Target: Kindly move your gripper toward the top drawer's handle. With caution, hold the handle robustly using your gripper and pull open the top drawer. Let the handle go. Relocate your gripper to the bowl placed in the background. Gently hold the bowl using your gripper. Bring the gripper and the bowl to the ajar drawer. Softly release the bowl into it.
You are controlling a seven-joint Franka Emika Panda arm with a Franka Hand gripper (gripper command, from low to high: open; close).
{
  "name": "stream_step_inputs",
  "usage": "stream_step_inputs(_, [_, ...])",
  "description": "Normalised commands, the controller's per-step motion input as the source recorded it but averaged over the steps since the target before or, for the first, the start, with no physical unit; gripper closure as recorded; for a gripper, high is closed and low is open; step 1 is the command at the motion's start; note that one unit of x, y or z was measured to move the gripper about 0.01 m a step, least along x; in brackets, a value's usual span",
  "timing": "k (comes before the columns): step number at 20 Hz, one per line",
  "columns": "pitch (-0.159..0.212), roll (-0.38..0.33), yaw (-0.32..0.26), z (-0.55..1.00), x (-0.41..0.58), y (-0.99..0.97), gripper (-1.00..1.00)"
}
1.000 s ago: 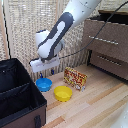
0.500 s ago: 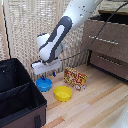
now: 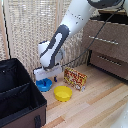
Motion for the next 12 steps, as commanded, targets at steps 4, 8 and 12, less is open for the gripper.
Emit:
stream_step_inputs(4, [0.000, 0.000, 0.008, 0.00, 0.000, 0.02, 1.00])
stream_step_inputs(8, [-0.001, 0.000, 0.009, 0.00, -0.014, 0.00, 1.00])
stream_step_inputs(12, [-0.059, 0.000, -0.009, 0.10, -0.033, 0.02, 1.00])
